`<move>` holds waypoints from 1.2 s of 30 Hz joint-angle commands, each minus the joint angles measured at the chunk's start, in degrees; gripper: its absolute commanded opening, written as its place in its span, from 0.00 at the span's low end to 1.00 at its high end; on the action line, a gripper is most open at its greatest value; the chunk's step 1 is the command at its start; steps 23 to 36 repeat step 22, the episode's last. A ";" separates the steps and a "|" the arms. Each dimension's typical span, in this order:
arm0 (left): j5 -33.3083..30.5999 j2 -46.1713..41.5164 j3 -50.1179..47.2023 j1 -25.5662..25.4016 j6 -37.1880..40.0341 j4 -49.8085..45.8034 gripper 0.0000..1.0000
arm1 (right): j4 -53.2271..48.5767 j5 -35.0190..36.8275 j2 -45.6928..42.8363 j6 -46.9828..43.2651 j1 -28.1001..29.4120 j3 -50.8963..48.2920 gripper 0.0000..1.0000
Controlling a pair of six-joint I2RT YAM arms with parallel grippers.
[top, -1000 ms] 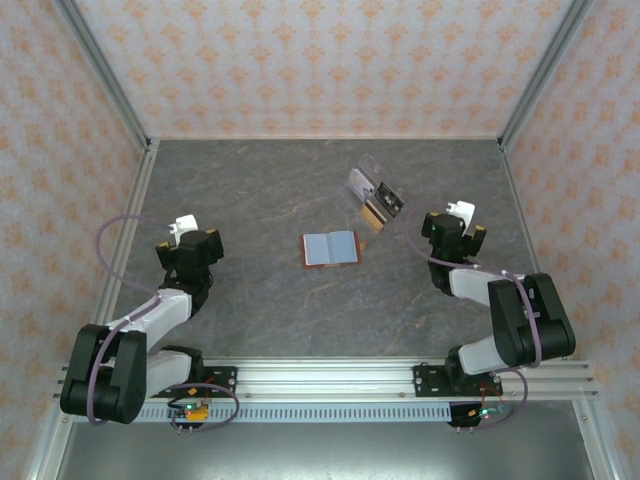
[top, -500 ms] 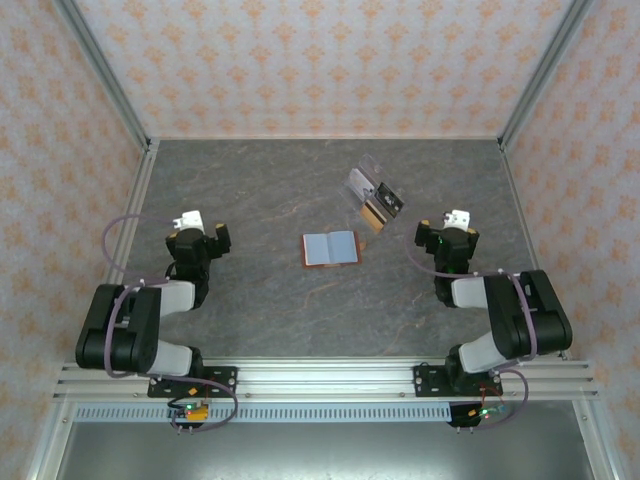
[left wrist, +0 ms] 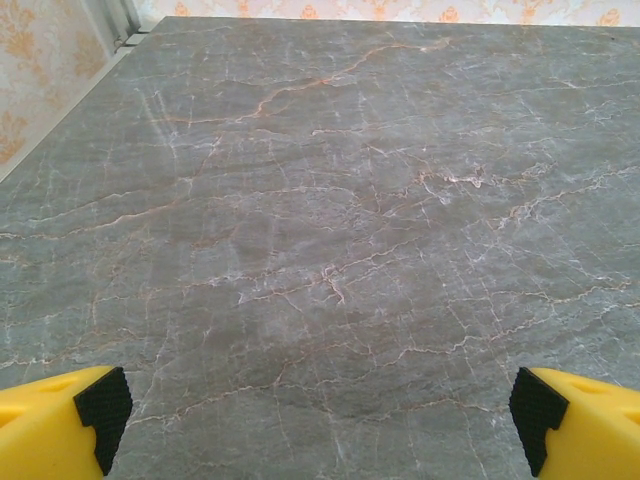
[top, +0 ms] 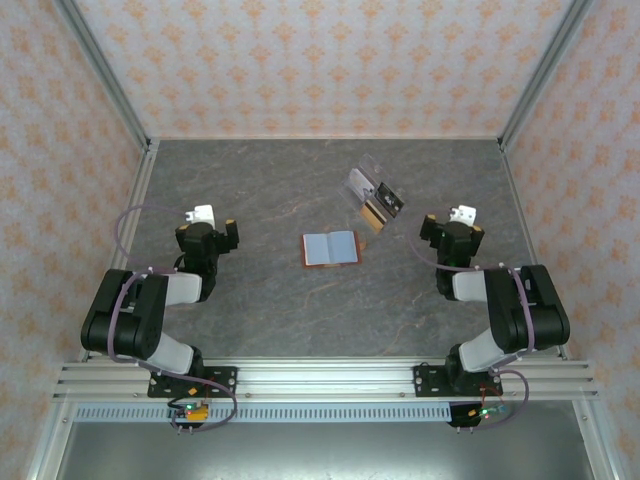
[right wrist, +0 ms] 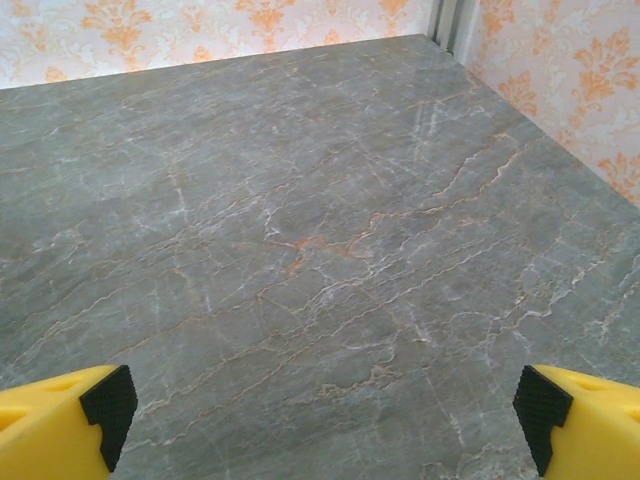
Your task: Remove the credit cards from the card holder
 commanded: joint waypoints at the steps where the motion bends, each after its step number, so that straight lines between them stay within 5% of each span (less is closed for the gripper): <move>1: -2.24 0.11 1.32 -0.14 1.21 1.14 1.00 | -1.17 -0.23 0.42 1.38 -0.27 1.10 0.99; 36: -1.54 0.31 1.84 -0.05 1.39 0.40 1.00 | -0.48 -1.77 0.15 0.85 -0.36 0.58 0.99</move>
